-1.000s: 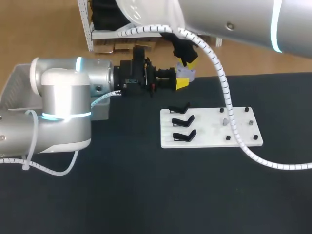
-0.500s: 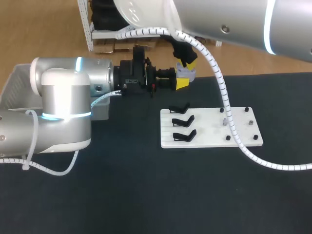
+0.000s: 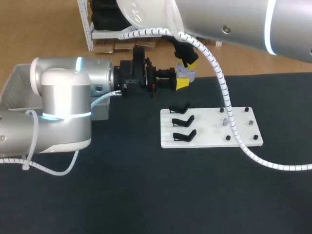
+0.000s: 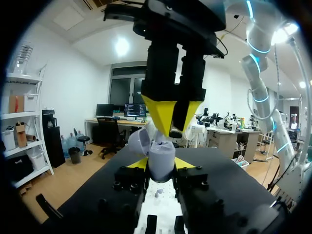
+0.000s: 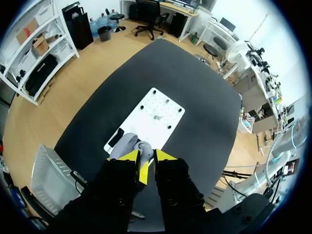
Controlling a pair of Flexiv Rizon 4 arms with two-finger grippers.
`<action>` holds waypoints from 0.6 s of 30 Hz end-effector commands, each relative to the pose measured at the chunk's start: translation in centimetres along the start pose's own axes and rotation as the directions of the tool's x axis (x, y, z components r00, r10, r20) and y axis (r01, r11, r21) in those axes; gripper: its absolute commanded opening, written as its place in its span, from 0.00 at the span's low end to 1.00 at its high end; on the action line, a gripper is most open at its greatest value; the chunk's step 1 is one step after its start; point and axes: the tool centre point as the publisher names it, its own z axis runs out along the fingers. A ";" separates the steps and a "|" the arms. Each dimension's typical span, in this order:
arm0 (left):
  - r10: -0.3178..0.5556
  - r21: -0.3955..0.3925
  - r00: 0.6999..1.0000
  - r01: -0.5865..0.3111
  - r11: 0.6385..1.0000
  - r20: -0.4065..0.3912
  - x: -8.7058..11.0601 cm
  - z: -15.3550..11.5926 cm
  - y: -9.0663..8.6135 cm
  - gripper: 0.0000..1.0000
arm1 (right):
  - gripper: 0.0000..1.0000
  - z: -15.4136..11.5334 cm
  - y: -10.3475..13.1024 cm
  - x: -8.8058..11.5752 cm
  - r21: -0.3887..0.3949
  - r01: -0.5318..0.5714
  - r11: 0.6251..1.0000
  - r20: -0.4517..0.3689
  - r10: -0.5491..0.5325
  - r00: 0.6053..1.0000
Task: Pick up each earbud case from the left stands, insert the matching earbuds, close the lid, and place the case in the box.
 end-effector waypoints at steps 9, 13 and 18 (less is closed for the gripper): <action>0.004 -0.007 1.000 -0.004 1.000 0.007 0.1 0.0 -0.1 0.00 | 0.00 0.9 0.3 0.3 0.009 0.007 1.000 -0.031 -0.007 0.999; 0.004 -0.007 1.000 -0.004 1.000 0.007 0.1 0.0 -0.1 0.00 | 0.00 1.2 0.3 0.3 0.011 0.002 1.000 -0.041 -0.002 0.999; 0.004 -0.007 1.000 -0.004 1.000 0.007 0.1 0.0 -0.1 0.00 | 0.00 1.2 0.3 0.2 0.007 0.001 1.000 -0.048 0.000 0.999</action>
